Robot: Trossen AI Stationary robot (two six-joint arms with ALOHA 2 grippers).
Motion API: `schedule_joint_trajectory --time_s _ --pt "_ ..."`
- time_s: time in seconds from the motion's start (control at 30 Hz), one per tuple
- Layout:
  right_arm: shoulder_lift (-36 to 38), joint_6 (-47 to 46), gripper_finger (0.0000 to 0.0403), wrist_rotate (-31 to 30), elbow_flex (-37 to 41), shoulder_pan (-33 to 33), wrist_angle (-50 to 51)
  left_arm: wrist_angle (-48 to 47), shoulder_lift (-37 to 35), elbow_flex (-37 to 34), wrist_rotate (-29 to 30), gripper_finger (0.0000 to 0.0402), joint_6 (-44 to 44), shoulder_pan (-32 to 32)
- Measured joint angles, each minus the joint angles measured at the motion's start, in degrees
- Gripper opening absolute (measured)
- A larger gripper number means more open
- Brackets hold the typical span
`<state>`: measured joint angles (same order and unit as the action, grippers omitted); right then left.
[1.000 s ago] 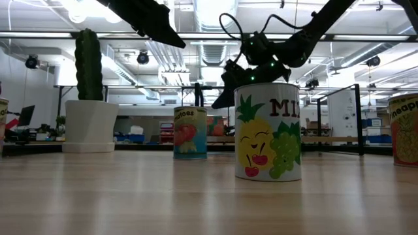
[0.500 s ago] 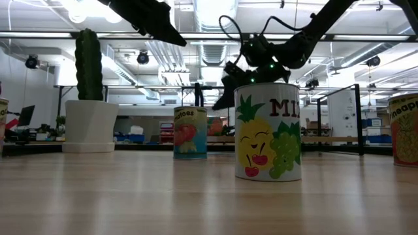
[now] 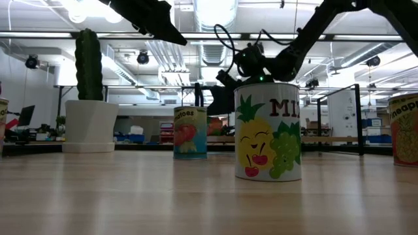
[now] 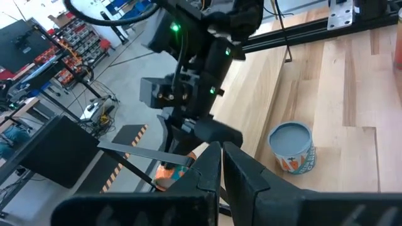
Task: Pick and place cans onto a shelf
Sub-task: Put the small canned oranges on the shelf
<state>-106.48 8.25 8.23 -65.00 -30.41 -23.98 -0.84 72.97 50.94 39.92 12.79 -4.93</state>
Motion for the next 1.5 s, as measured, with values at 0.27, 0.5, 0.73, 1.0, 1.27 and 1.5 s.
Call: schedule_joint_trajectory --time_s 0.27,0.5,0.73,1.0,1.27,1.5 --pt "4.2 7.2 0.0038 -1.2 -2.9 -0.3 22.7 0.0 0.0 0.0 0.0 0.0000 0.0 0.0" --pt "9.4 8.9 0.0038 -2.4 -3.8 -0.4 31.3 0.8 0.0 0.0 -0.1 0.0000 -0.1 0.0" --pt "13.3 5.7 0.0038 -2.4 -3.8 -0.9 27.1 1.1 0.0 0.0 -0.5 0.0000 -0.1 0.0" --pt "7.8 3.9 0.0038 -2.4 -3.9 -3.6 11.4 1.5 0.0 0.0 -2.0 0.0000 0.0 -0.1" --pt "-0.5 1.9 0.0038 -1.9 -10.3 -5.6 5.9 1.7 0.0 0.0 -2.0 0.0000 0.2 -0.1" --pt "-5.0 0.3 0.0038 -2.9 -16.1 -6.4 12.1 1.7 0.0 0.0 -2.0 0.0000 0.2 -0.1"
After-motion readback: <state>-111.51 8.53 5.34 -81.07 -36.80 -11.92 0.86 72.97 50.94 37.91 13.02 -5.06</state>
